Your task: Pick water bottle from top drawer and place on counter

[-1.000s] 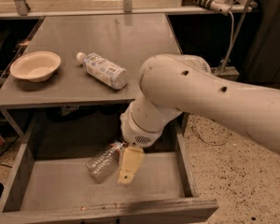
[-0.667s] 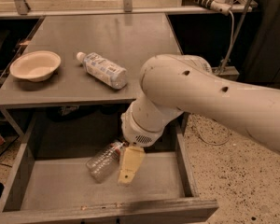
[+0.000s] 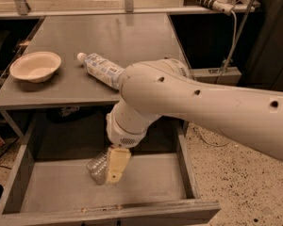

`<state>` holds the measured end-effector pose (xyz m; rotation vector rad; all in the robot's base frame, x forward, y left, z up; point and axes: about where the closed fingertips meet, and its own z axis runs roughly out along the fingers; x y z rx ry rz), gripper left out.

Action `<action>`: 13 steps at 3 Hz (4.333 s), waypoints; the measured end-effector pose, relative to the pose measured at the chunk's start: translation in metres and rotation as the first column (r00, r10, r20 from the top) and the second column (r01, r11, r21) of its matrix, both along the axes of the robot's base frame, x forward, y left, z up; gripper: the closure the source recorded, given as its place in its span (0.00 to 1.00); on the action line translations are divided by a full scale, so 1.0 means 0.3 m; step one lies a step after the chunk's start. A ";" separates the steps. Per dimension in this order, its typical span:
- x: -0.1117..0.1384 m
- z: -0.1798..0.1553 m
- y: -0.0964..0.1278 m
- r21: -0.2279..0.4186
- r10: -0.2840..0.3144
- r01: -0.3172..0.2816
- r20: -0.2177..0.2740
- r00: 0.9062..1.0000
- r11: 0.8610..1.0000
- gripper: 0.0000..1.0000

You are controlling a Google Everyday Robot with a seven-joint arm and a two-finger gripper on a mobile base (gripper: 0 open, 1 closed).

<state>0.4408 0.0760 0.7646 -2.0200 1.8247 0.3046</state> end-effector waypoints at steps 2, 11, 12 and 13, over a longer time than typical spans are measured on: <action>0.053 -0.105 0.147 0.038 0.099 -0.098 -0.009 0.995 0.994 0.00; 0.159 -0.481 0.120 0.024 0.149 -0.147 -0.067 0.987 0.989 0.19; 0.159 -0.481 0.120 0.024 0.149 -0.147 -0.067 0.987 0.989 0.42; 0.159 -0.481 0.120 0.024 0.149 -0.147 -0.067 0.987 0.989 0.65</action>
Offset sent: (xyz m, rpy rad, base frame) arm 0.0232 0.0685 -0.0547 0.0705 0.0372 0.1438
